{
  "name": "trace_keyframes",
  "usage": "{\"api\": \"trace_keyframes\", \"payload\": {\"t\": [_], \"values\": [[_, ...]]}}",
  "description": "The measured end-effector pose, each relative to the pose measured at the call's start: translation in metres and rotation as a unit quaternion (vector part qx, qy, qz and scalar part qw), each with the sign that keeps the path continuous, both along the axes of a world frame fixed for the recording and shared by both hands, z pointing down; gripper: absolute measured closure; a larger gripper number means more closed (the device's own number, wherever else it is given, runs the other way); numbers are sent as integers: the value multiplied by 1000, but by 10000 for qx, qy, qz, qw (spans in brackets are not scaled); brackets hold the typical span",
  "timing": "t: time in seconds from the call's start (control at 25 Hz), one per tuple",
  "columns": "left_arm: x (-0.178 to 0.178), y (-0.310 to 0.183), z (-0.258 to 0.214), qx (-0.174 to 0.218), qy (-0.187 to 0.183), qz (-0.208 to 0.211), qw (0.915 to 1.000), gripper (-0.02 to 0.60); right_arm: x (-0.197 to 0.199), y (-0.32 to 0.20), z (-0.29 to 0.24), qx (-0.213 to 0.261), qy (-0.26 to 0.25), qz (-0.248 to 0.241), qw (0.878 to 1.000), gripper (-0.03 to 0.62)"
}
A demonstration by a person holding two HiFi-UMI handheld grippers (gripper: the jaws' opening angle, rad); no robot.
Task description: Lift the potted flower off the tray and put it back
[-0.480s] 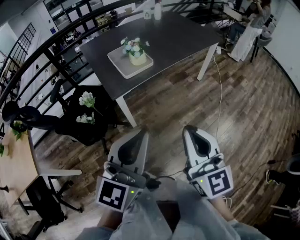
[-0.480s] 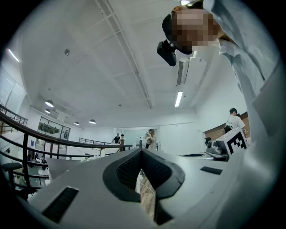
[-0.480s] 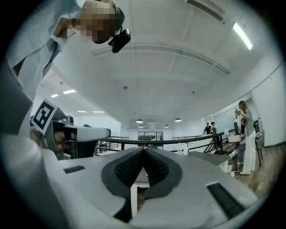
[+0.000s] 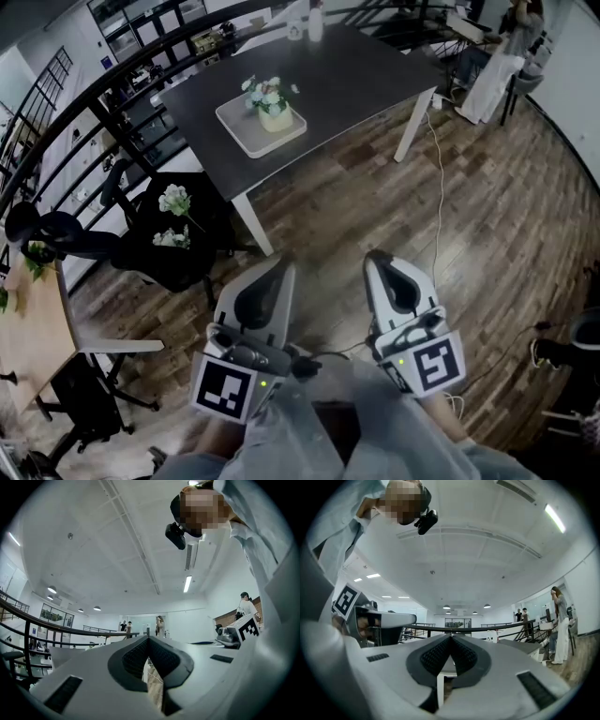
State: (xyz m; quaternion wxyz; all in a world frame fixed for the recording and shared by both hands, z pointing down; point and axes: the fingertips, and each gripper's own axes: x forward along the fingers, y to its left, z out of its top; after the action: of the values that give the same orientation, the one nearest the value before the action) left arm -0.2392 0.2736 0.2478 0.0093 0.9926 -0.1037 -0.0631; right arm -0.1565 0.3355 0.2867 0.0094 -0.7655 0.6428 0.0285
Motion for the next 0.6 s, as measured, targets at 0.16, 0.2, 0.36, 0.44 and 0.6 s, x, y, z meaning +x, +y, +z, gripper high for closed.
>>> {"api": "trace_keyframes", "payload": {"t": [0.16, 0.2, 0.36, 0.44, 0.6], "values": [[0, 3, -1, 11, 10, -12, 10000, 583, 1, 2, -5, 92, -89, 42, 9999, 592], [0, 4, -1, 17, 4, -14, 10000, 583, 1, 3, -5, 105, -87, 46, 9999, 592], [-1, 8, -3, 28, -23, -25, 10000, 583, 0, 12, -1, 9, -49, 49, 10000, 592], [-2, 10, -4, 35, -32, -39, 10000, 583, -1, 15, -1, 5, -61, 44, 10000, 592], [-2, 15, -5, 30, -56, -45, 10000, 583, -2, 21, -1, 43, -128, 67, 9999, 592]]}}
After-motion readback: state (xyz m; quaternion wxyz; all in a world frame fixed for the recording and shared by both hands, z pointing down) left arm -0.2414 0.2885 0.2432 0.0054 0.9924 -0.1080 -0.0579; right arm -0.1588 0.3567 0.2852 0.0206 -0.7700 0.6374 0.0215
